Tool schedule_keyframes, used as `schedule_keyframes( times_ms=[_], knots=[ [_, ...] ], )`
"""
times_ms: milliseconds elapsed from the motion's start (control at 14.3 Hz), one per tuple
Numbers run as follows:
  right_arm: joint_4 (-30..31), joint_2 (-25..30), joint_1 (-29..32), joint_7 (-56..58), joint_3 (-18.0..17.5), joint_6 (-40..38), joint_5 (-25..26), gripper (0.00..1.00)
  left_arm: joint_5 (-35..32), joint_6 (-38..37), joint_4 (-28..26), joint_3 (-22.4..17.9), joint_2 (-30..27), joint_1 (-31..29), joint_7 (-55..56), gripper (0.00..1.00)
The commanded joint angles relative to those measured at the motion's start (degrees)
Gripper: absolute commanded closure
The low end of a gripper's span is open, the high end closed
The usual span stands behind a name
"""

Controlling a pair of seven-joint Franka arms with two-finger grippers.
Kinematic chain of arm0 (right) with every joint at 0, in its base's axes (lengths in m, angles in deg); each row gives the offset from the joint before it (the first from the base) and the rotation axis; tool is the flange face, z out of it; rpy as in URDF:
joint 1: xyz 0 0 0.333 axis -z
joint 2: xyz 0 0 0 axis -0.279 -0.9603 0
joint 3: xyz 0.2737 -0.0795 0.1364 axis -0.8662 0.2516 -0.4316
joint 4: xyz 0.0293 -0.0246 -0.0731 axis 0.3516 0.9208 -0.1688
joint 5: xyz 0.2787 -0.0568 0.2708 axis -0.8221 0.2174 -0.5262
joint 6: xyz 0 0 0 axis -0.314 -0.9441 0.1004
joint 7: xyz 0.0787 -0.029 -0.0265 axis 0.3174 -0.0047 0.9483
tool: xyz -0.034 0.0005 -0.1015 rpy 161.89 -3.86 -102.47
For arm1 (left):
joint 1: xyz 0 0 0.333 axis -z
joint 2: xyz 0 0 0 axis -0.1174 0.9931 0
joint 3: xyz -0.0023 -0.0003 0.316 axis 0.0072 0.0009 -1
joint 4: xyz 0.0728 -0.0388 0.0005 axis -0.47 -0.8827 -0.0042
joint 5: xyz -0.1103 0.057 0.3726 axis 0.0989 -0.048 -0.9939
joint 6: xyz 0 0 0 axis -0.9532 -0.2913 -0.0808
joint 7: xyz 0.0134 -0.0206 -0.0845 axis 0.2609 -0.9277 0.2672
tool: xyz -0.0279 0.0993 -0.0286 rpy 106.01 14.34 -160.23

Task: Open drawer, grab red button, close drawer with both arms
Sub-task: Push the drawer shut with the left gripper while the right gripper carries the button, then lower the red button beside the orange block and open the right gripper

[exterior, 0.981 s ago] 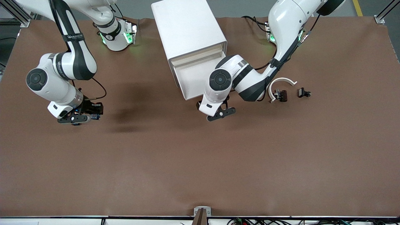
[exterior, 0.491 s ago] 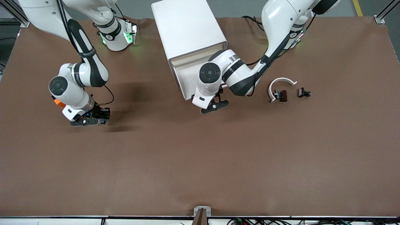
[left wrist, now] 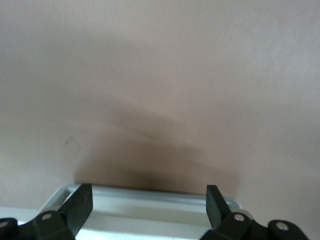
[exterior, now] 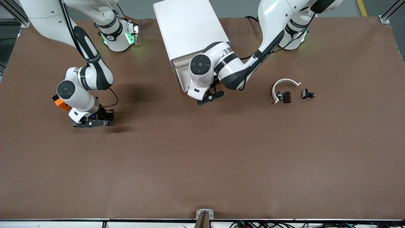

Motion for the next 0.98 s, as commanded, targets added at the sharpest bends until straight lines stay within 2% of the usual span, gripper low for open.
schedule_keyframes(
  times_ms=[0, 350, 911],
  knots=[
    [1.5, 1.1, 1.5, 0.3, 0.2, 0.5, 2.3, 1.00, -0.2, -1.1, -0.7, 1.6, -0.8, -0.1, 2.7, 0.00],
    [2.1, 1.2, 3.7, 0.3, 0.3, 0.5, 4.1, 1.00, 4.3, -1.1, -0.5, 3.6, 0.0, 0.1, 4.6, 0.00],
    [1.8, 0.7, 4.9, -0.1, 0.2, 0.7, 5.2, 1.00, 13.6, -1.1, -0.1, 3.6, 0.7, 1.3, 5.3, 0.00]
  ],
)
